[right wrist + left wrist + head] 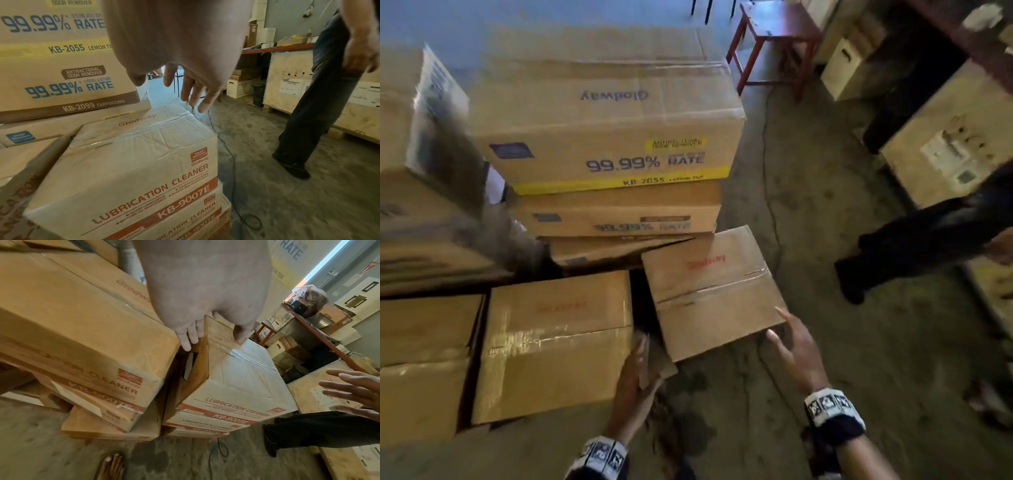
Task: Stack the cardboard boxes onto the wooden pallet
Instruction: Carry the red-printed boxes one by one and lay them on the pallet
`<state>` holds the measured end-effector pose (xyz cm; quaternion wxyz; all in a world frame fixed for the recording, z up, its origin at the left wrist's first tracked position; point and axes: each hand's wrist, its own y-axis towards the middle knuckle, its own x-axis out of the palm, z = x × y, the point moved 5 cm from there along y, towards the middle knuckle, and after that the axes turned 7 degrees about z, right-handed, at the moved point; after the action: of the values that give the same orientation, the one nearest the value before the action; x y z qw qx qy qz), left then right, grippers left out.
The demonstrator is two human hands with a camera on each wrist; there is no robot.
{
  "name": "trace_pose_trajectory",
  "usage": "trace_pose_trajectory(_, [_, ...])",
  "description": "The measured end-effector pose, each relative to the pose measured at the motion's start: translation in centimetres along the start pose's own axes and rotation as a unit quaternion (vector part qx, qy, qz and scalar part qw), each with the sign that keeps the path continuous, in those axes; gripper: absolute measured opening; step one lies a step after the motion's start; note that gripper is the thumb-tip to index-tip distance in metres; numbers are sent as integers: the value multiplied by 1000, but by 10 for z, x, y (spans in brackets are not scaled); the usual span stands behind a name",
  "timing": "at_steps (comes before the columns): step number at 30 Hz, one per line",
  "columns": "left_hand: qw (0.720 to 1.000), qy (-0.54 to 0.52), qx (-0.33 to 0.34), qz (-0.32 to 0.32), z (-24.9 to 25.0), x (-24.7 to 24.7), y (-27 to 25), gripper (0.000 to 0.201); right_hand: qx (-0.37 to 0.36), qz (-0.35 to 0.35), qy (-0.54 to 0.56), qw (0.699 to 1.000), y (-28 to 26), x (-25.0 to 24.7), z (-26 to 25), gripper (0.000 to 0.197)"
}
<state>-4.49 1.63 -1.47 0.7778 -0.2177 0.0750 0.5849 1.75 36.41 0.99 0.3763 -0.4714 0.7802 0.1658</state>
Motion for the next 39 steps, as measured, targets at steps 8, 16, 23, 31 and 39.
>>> trace_pose_trajectory(8, [996, 30, -80, 41, -17, 53, 62, 102, 6, -15, -62, 998, 72, 37, 43, 71])
trace_pose_trajectory(16, [981, 118, -116, 96, -40, 85, 88, 122, 50, -47, -9, 998, 118, 61, 87, 99])
trace_pose_trajectory(23, [981, 88, -111, 129, -52, 100, 105, 119, 85, -87, 20, 992, 134, 76, 100, 120])
trace_pose_trajectory(31, [983, 60, -102, 137, -65, 105, 106, 125, 129, -92, 79, 984, 138, 83, 116, 117])
trace_pose_trajectory(39, [986, -8, -93, 137, -57, 109, 92, 117, 129, -102, 77, 983, 116, 74, 113, 125])
